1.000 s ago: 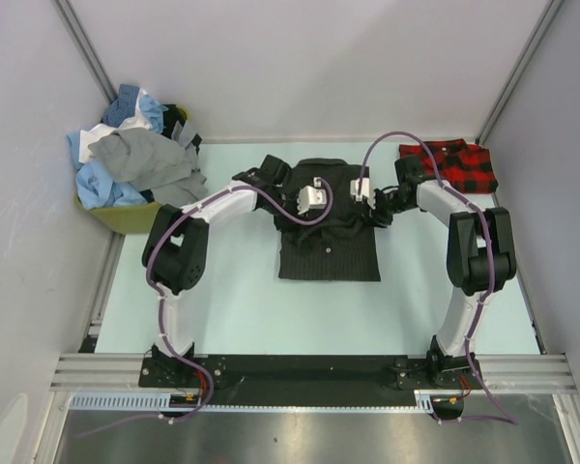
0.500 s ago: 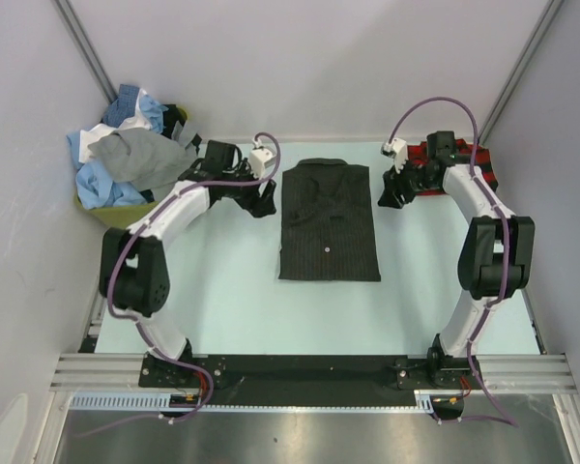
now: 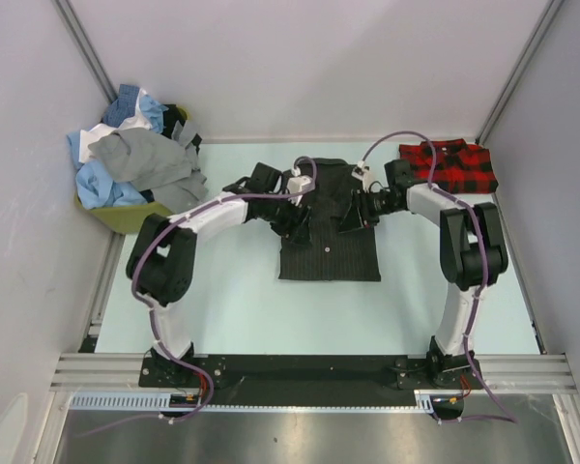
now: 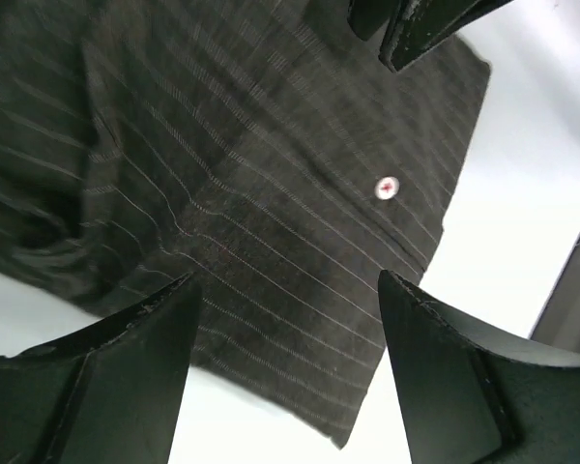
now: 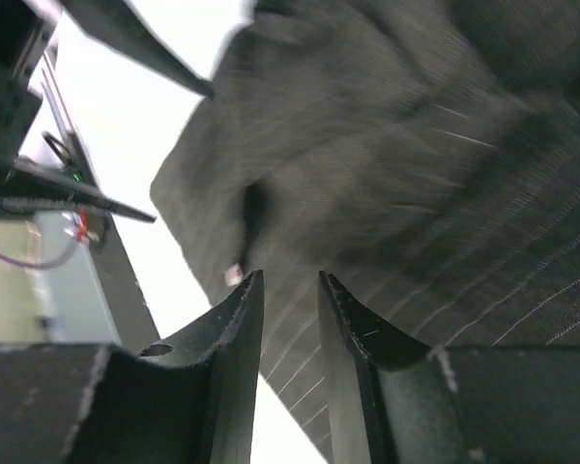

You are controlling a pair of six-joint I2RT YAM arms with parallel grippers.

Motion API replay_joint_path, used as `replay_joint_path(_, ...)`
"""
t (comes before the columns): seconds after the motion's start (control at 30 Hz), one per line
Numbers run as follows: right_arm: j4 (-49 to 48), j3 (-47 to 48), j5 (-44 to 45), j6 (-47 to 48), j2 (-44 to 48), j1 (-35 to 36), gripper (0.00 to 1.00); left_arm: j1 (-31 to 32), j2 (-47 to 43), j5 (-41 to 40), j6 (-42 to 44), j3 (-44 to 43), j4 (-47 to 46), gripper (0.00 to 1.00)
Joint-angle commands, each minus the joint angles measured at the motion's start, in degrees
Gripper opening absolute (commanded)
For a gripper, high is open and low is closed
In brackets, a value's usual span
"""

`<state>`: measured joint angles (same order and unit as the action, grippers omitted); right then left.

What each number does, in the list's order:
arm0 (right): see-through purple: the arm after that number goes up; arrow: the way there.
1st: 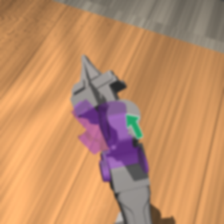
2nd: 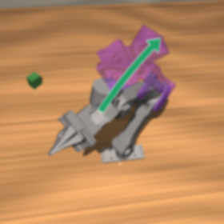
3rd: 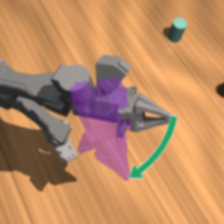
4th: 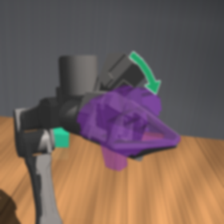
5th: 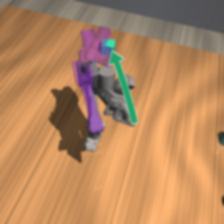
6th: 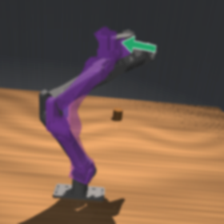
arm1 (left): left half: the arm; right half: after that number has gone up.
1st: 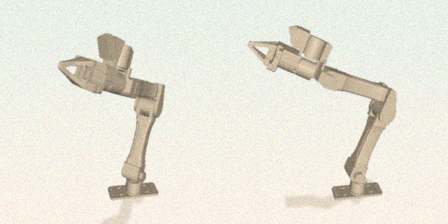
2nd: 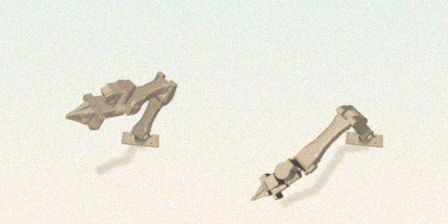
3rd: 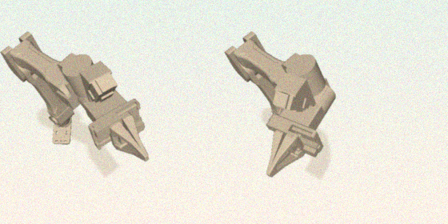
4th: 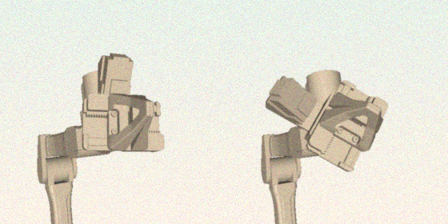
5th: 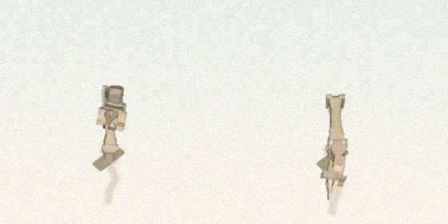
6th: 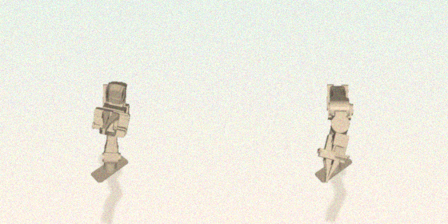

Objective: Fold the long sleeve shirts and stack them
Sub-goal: Fold the shirt

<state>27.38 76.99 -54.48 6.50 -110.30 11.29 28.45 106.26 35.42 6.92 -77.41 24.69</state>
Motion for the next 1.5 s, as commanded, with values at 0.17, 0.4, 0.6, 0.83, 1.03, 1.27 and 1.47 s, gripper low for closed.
replay_joint_path(0.17, -0.5, -3.4, 2.4, -7.5, -10.6, -4.2, 0.34, -4.9, 7.8, 2.5, -10.5, 6.3, -1.5, 0.78)
replay_joint_path(0.4, 5.1, -7.7, -3.8, -6.1, 6.7, -5.1, 0.40, -5.8, -11.6, 13.2, -10.3, 17.9, -9.0, 0.81)
replay_joint_path(0.6, -1.9, -19.6, -6.3, -13.9, 12.8, -0.9, 0.40, 1.4, -16.4, 18.7, -21.7, 24.3, -18.7, 0.81)
replay_joint_path(0.83, -15.6, -25.0, -4.9, -21.0, 1.2, -1.4, 0.39, 1.6, -2.0, 15.9, -32.6, 26.6, -29.7, 0.80)
replay_joint_path(1.03, -12.2, -28.6, -4.3, -19.7, -2.6, -5.5, 0.37, -2.2, -1.5, 14.2, -36.8, 34.8, -32.0, 0.80)
replay_joint_path(1.27, 5.9, -22.7, -9.8, -8.6, 8.3, -7.9, 0.38, -2.4, -15.9, 21.7, -31.2, 36.4, -27.0, 0.80)
replay_joint_path(1.47, -15.9, -17.0, -11.3, -27.4, 6.4, -4.5, 0.39, -0.4, -11.6, 20.9, -37.0, 23.7, -32.5, 0.82)
